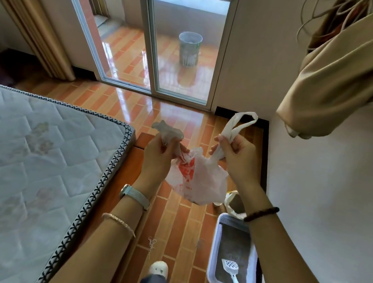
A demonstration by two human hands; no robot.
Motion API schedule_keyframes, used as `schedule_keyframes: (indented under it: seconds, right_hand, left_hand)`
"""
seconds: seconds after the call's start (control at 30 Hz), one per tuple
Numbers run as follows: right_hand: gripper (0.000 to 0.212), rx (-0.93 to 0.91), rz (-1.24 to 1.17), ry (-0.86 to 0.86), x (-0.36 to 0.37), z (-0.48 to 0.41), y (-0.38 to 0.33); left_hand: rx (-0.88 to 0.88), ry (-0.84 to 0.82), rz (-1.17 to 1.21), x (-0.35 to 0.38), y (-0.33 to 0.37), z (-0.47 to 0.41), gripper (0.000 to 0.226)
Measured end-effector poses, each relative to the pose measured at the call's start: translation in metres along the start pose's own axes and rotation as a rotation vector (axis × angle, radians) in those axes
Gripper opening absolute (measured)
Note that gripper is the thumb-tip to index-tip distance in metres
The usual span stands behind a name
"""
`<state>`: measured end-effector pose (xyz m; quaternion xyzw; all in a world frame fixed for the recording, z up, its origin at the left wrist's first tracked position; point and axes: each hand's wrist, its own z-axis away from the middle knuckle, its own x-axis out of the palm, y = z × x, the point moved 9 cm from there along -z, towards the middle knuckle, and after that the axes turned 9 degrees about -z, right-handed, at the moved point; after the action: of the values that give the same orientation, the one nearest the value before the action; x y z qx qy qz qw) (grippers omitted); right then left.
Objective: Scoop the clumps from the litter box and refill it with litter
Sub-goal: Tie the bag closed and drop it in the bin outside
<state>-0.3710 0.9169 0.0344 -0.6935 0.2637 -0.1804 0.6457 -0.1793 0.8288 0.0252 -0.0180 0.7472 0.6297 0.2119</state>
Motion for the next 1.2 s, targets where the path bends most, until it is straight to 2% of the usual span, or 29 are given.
schedule_keyframes:
  seconds: [0.1,0.2,0.27,0.47,0.6,0.7,0.87,1.0,1.2]
  right_hand:
    - [0.018,0.010,0.002,0.006,0.000,-0.015,0.001]
    - [0.016,0.021,0.020,0.014,0.006,-0.037,0.006]
    - [0.015,0.025,0.028,0.017,0.014,-0.055,0.009]
    - [0.009,0.042,0.052,0.033,0.051,-0.120,0.019]
    - [0.008,0.055,0.076,0.034,0.079,-0.168,0.018]
    - [0.008,0.057,0.063,0.062,0.093,-0.204,0.018]
    - [0.015,0.078,0.028,0.072,0.113,-0.268,0.021]
    - [0.021,0.078,0.027,0.048,0.124,-0.323,0.028]
    - [0.012,0.109,-0.062,-0.036,0.145,-0.435,0.049]
  left_hand:
    - [-0.033,-0.011,0.001,0.003,-0.012,-0.018,0.030]
    - [-0.031,-0.015,0.007,0.002,-0.015,-0.039,0.020]
    - [-0.022,-0.032,-0.004,0.000,-0.011,-0.056,0.029]
    - [-0.067,-0.047,0.069,-0.007,-0.036,-0.134,0.008]
    - [-0.113,-0.059,0.108,-0.016,-0.051,-0.192,0.011]
    - [-0.081,-0.054,0.125,-0.019,-0.046,-0.229,0.008]
    - [-0.075,-0.044,0.142,-0.014,-0.049,-0.291,0.030]
    - [-0.118,-0.031,0.174,-0.004,-0.060,-0.343,0.023]
    - [-0.102,0.033,0.198,0.015,-0.066,-0.436,0.012]
